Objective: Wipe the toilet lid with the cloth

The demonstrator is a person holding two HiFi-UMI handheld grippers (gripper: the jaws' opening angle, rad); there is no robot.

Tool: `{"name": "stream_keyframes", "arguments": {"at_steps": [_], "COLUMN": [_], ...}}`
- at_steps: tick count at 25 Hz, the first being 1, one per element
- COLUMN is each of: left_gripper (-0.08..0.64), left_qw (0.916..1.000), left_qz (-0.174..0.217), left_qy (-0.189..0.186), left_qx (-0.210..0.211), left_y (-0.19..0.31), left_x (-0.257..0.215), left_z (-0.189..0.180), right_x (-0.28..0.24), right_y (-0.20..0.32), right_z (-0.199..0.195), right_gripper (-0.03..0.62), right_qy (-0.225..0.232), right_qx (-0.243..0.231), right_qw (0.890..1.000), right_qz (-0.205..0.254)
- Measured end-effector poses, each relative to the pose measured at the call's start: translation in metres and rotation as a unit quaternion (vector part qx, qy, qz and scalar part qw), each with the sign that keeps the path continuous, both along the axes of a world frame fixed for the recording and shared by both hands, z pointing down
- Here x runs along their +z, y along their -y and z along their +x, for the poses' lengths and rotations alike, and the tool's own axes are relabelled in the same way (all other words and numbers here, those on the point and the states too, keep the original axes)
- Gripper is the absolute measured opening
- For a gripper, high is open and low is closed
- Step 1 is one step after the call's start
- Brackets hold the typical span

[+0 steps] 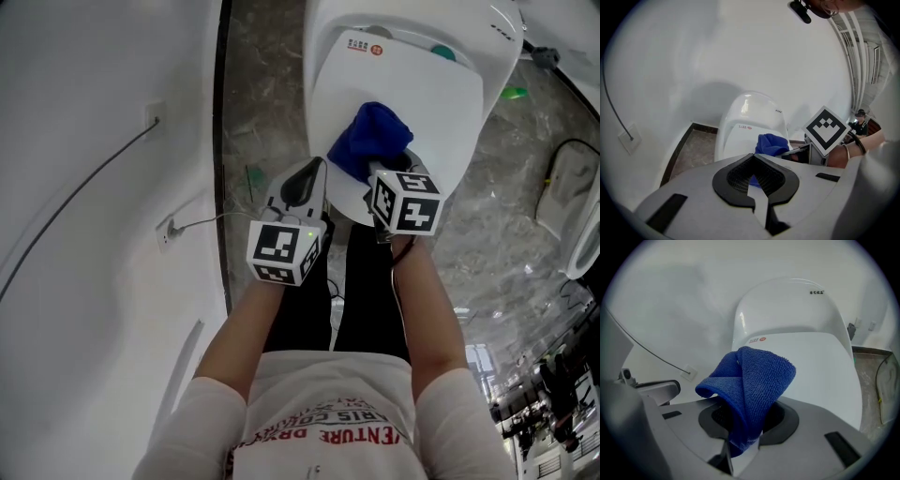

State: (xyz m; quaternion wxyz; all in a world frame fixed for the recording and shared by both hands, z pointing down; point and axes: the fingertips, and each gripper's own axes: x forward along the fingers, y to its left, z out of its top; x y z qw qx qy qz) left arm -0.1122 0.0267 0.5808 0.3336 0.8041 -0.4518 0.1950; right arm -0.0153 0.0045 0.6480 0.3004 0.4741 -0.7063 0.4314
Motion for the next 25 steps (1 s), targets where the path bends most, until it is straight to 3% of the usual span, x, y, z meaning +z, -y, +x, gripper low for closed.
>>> {"name": "stream_keyframes", "arguments": {"at_steps": [9, 19, 25], "left_gripper": [0.006, 0.006, 0.006], "left_qw": [0.9999, 0.9999, 0.9999], "left_qz": [-0.004, -0.006, -0.006], "left_qy": [0.011, 0.001, 0.001], "left_qx": [0.009, 0.012, 0.015], "left_y": [-0.015, -0.04, -0.059], "left_x": [0.005, 0.011, 0.022], "left_z": [0.069, 0.172, 0.21], "right_x": [-0.002, 0.006, 0.021], "right_y": [-0.016, -0.048, -0.066], "right_z": [0.096, 0.2, 0.246], "right_gripper": [0.087, 0.087, 0.087], "right_qy": [-0.005, -0.015, -0.027], "right_qx": [0.016, 0.016, 0.021], "right_qw": [1.0, 1.0, 0.999], "right_qz": [0.0, -0.012, -0.016]}}
